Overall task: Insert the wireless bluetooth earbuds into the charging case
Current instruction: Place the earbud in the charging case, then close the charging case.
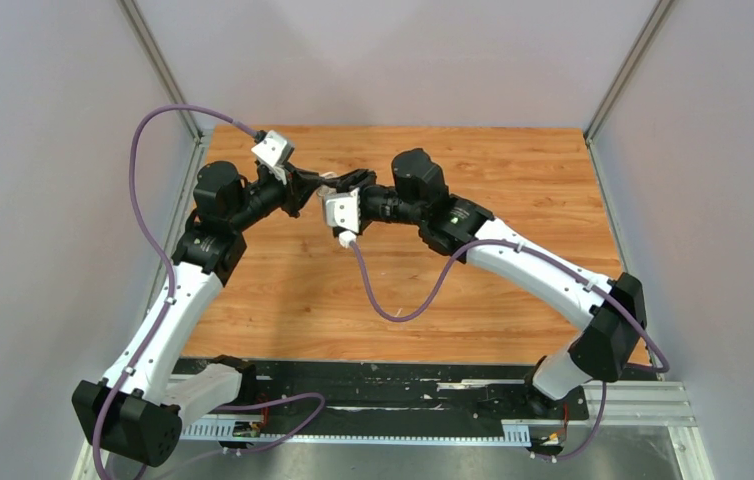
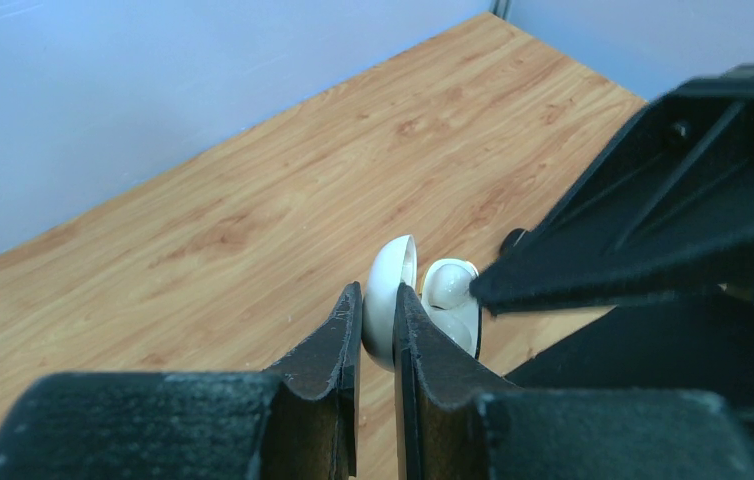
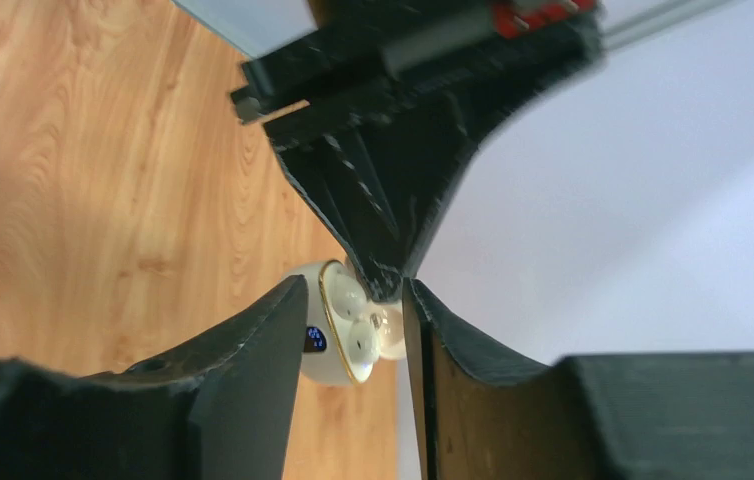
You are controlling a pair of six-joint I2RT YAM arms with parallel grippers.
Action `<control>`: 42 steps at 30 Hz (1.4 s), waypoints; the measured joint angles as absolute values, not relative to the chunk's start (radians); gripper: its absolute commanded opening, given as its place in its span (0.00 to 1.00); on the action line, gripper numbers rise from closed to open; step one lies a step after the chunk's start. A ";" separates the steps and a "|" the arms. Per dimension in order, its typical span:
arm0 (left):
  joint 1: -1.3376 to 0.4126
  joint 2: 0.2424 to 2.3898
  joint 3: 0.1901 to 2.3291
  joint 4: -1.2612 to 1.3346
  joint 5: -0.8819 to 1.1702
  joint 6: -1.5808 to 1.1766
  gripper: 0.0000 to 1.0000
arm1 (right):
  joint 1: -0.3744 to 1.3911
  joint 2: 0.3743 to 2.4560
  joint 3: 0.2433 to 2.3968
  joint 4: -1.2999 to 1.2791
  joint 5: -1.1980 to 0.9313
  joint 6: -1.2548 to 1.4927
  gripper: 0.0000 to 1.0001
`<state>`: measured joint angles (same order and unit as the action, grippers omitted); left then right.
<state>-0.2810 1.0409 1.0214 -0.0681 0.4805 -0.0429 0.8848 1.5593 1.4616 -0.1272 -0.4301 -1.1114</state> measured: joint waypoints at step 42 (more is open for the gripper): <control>-0.281 1.205 1.122 0.211 0.849 -0.160 0.00 | 0.495 1.760 1.697 -0.183 -1.303 0.211 0.59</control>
